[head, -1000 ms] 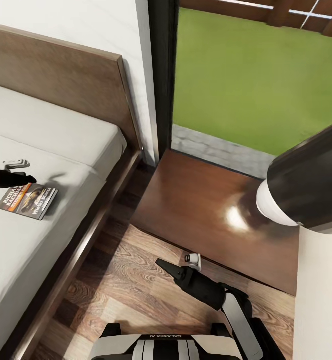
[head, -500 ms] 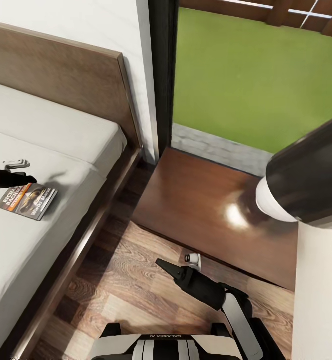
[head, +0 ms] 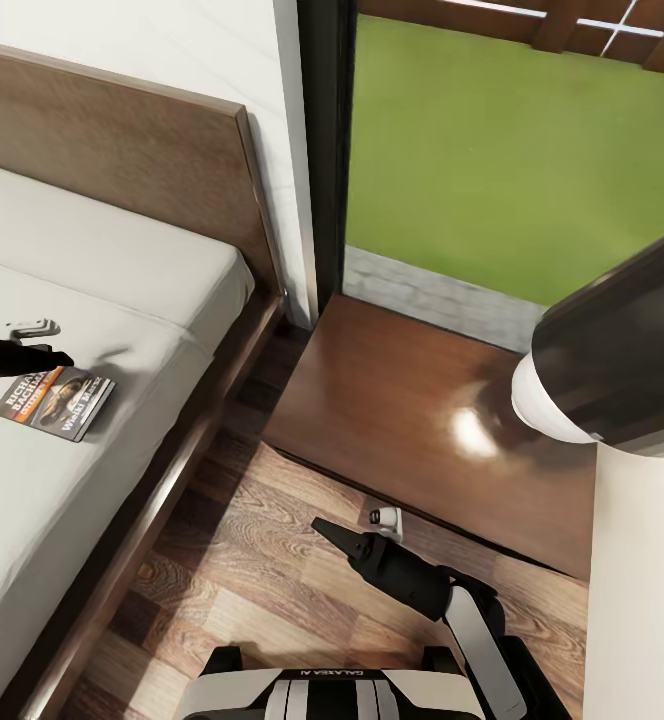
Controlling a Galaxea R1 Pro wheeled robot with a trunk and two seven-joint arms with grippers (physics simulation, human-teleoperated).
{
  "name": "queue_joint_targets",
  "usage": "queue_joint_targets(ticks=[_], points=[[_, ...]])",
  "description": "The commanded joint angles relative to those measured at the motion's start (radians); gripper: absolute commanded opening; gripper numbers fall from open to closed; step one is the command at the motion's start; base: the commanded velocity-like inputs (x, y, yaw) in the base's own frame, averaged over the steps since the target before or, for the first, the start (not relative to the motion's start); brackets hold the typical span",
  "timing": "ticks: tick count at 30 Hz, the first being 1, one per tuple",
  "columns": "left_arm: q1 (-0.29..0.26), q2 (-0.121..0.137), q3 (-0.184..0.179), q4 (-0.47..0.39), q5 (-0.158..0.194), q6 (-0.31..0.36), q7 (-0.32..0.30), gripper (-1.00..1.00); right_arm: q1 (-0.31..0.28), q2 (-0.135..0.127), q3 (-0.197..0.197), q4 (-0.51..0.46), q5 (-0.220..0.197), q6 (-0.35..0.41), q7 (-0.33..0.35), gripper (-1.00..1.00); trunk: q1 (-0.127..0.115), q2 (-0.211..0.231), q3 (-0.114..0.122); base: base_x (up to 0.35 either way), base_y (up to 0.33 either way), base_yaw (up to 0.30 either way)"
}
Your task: In the bedroom, move the book from the bed onto either nightstand, and place the two sandals side by side next to the bed.
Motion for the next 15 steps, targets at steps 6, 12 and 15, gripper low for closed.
queue_joint_targets(ticks=[6,12,15], points=[[-0.001,0.000,0.007,-0.002,-0.011,0.002,-0.008,1.00,0.000,0.000,0.000,0.000,-0.006,0.006,-0.001,1.00,0.000,0.000,0.000,0.000,0.000,0.000],[-0.001,0.000,0.007,-0.002,-0.011,0.002,-0.008,1.00,0.000,0.000,0.000,0.000,-0.006,0.006,-0.001,1.00,0.000,0.000,0.000,0.000,0.000,0.000],[-0.001,0.000,0.007,-0.002,-0.011,0.002,-0.008,1.00,0.000,0.000,0.000,0.000,-0.006,0.006,-0.001,1.00,0.000,0.000,0.000,-0.002,0.000,0.000]])
